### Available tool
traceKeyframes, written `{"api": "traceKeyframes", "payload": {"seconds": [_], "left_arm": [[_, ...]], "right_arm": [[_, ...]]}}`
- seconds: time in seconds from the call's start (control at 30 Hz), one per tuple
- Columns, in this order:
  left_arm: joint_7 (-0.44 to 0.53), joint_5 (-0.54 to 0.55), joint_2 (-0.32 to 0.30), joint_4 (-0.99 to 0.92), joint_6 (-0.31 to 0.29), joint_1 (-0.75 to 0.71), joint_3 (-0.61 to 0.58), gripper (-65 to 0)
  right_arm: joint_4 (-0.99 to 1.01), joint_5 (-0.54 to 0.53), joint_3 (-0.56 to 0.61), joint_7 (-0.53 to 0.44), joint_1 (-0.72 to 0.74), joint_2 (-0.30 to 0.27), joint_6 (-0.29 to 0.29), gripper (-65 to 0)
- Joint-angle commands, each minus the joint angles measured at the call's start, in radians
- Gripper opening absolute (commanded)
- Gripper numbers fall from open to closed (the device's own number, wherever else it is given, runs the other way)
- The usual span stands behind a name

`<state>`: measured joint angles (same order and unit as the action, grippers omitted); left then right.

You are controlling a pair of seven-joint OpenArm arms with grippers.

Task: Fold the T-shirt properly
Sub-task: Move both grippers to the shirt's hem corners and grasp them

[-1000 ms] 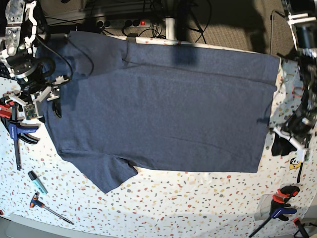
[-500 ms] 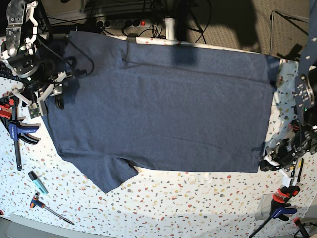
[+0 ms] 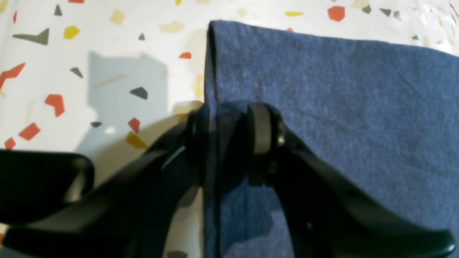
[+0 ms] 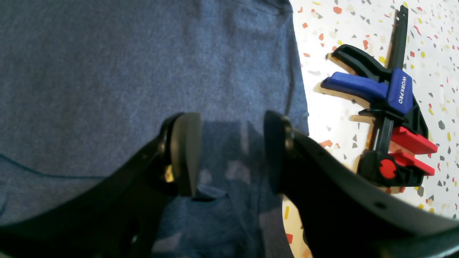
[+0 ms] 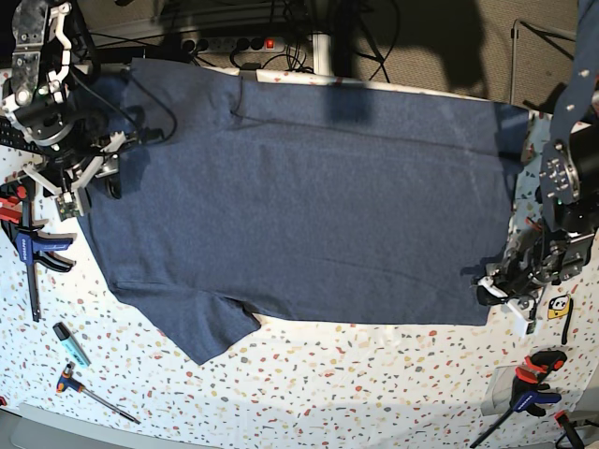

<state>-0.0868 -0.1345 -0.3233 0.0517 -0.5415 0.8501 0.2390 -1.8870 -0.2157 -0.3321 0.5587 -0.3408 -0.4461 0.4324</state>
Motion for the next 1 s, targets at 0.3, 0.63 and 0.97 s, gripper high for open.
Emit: {"api": "traceKeyframes", "payload": {"seconds": [0.3, 0.63, 0.97], "left_arm": [[-0.009, 0.004, 0.015, 0.012, 0.003, -0.009, 0.002, -51.3], [-0.013, 0.011, 0.021, 0.012, 0.003, -0.031, 0.002, -65.0], [0.036, 0.011, 0.055, 0.013, 0.003, -0.074, 0.002, -65.0]], "right_arm": [[-0.018, -0.005, -0.007, -0.032, 0.008, -0.016, 0.003, -36.4], [-0.018, -0.006, -0.007, -0.23, 0.008, -0.016, 0.003, -36.4], [0.058, -0.05, -0.007, -0.002, 0.208, -0.024, 0.002, -36.4]]}}
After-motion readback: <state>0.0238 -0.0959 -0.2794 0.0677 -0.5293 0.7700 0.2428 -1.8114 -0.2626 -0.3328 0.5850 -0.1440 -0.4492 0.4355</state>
